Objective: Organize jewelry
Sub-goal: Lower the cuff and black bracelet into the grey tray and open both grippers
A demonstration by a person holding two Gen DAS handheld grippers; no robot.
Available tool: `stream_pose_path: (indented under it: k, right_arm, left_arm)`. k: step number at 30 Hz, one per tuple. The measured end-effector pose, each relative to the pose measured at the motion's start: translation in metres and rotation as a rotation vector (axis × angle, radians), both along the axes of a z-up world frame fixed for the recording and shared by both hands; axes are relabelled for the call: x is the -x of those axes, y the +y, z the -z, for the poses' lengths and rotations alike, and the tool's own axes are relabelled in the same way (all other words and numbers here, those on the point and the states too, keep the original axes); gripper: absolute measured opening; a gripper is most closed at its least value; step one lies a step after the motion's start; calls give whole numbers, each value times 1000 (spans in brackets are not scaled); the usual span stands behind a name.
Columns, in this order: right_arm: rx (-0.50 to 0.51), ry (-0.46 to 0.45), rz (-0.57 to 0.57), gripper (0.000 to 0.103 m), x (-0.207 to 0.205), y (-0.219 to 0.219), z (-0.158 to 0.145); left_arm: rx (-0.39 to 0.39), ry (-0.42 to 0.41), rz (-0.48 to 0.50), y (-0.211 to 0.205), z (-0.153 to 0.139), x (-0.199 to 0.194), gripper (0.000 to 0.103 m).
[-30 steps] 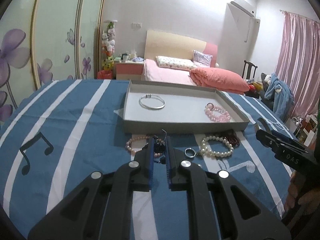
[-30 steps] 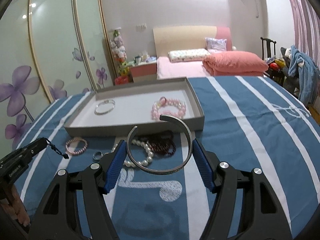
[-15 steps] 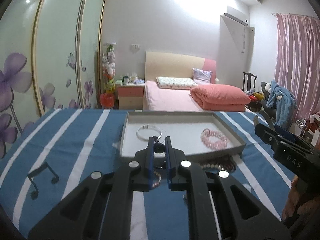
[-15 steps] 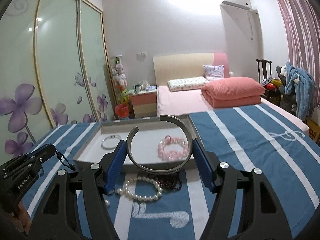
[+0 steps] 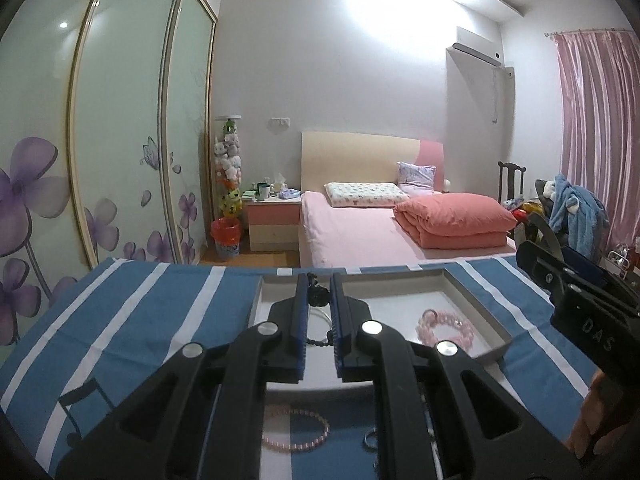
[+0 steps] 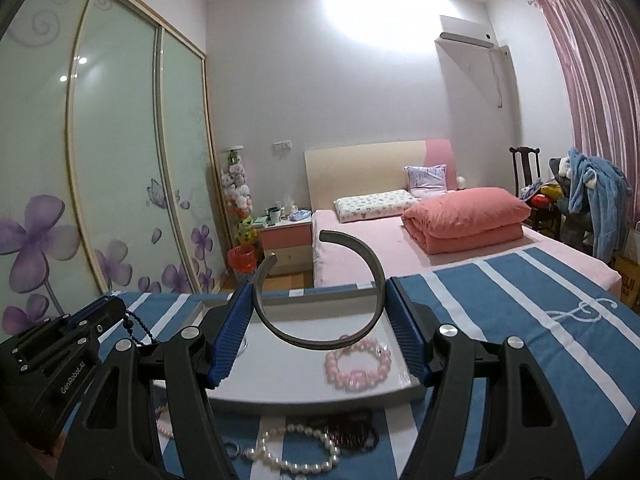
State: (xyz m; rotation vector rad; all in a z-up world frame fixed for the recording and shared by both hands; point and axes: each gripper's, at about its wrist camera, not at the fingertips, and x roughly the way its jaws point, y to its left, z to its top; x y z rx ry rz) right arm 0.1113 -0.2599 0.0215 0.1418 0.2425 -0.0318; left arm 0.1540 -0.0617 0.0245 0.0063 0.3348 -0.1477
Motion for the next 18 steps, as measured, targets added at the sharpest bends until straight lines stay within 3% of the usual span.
stream_pose_path:
  k: [9,18]
  right_arm:
    - [-7,20,18,67,-23,-2,8]
    - [-6,119,-1,67,-61,-2,25]
  left_arm:
    - [-2,20,-12,-6,5,-35,11]
    - [3,90,20,-6,29,-77,11]
